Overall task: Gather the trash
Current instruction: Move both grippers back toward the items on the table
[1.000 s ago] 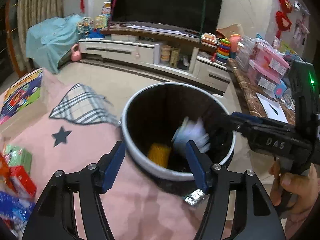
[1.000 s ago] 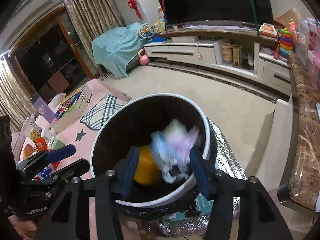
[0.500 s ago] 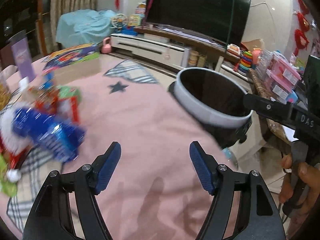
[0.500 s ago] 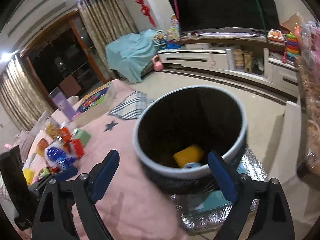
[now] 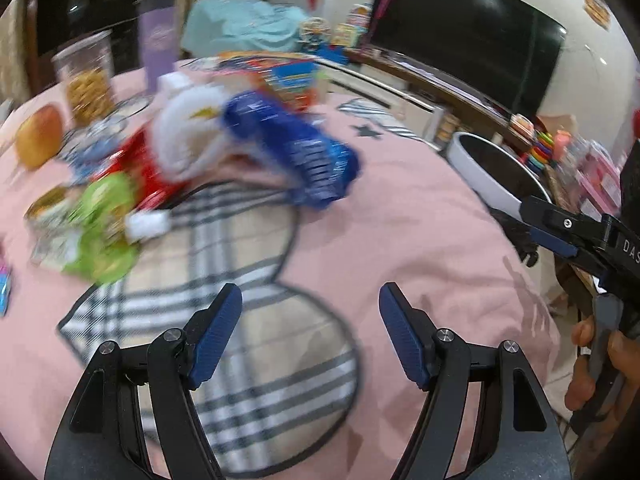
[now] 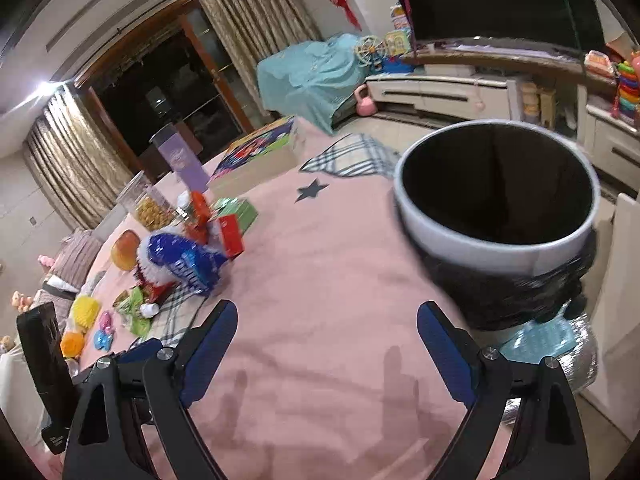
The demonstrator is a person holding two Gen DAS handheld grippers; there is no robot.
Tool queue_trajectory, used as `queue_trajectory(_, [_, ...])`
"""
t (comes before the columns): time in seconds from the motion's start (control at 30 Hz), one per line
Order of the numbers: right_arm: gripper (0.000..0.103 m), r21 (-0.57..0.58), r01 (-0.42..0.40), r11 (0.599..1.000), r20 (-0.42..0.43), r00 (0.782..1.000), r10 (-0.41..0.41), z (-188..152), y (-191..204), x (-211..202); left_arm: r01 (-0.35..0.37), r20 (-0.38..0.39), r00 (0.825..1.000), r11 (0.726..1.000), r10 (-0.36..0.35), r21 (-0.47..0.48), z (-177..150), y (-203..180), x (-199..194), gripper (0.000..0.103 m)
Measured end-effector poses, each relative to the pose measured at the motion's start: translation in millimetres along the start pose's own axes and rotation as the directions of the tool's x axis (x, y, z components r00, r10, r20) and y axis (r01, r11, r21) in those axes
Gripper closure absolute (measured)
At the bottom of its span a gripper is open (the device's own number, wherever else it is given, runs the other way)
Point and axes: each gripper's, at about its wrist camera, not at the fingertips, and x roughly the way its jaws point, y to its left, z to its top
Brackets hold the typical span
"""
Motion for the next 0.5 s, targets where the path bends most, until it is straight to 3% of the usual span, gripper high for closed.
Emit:
queue_trajectory(0.27, [0.01, -0.073, -0.072, 0.995, -0.055, 0.996, 0.068, -14.6, 39.6, 20.9, -0.071, -0.02, 0.997, 0.99, 0.069, -0.121, -27.6, 55.2, -21.5, 0.03])
queue_trajectory(0.5, [0.01, -0.157, -0.146, 0.977, -0.102, 0.986, 0.131, -20.9, 80.8, 45.3, -0.111, -0.029, 0.994, 0.979, 0.107, -0.171, -33.8, 80.5, -35.1, 0.029])
